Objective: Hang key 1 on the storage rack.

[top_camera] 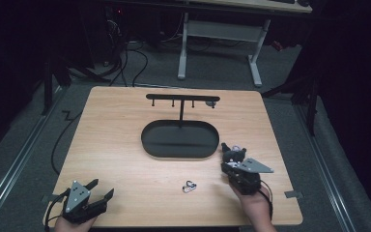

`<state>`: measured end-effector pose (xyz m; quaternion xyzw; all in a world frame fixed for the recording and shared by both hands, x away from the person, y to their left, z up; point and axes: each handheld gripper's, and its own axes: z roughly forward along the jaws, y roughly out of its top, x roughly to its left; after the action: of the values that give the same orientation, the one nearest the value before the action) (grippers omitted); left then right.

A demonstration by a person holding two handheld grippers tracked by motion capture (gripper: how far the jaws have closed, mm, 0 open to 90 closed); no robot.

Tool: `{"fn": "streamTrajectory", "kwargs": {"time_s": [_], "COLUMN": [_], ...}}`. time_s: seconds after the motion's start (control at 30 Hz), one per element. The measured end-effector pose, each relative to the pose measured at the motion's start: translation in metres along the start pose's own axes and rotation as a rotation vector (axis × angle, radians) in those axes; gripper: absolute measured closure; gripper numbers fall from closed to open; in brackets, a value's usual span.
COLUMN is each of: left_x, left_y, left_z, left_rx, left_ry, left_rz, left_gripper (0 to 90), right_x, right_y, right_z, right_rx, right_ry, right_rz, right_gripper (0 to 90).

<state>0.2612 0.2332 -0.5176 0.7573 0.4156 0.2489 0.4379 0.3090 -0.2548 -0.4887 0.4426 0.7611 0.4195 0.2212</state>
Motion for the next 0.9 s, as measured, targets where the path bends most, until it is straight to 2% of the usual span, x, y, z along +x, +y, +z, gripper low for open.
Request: {"fn": "streamTrajectory", "kwargs": {"time_s": [0.07,0.2,0.23,0.5,0.57,0.6,0.7,0.87,0.9], "left_x": [0.001,0.006,0.006,0.004,0.004,0.002,0.001,-0.002,-0.003], "left_y": [-0.001,-0.002,-0.002,0.004,0.005,0.007,0.01,0.017,0.018], "left_z": [-0.003,-0.007,-0.007,0.001,0.003,0.006,0.011,0.02,0.023], "left_rx": [-0.005,-0.02,-0.022,-0.019,-0.022,-0.023,-0.026,-0.039,-0.039], "left_ry": [-0.002,0.003,0.004,-0.012,-0.014,-0.024,-0.029,-0.041,-0.044], "left_rz": [-0.005,-0.026,-0.03,-0.018,-0.015,-0.011,-0.006,0.003,0.007], "left_gripper": [33.4,33.4,33.4,32.9,32.7,32.7,32.6,32.8,32.8], "right_x": [0.006,0.002,-0.002,-0.028,-0.031,-0.037,-0.04,-0.039,-0.039], "right_y": [-0.001,-0.004,-0.006,-0.022,-0.024,-0.028,-0.031,-0.037,-0.039], "right_z": [0.014,0.023,0.022,-0.001,-0.004,-0.01,-0.018,-0.025,-0.026], "right_rx": [0.046,0.086,0.092,0.091,0.089,0.085,0.075,0.068,0.066], "right_ry": [0.002,-0.034,-0.041,-0.122,-0.13,-0.139,-0.143,-0.117,-0.111], "right_rz": [-0.02,0.005,0.026,0.092,0.101,0.121,0.13,0.123,0.109], "right_gripper": [87.6,87.8,87.8,85.0,84.6,83.2,81.7,75.5,73.9]}}
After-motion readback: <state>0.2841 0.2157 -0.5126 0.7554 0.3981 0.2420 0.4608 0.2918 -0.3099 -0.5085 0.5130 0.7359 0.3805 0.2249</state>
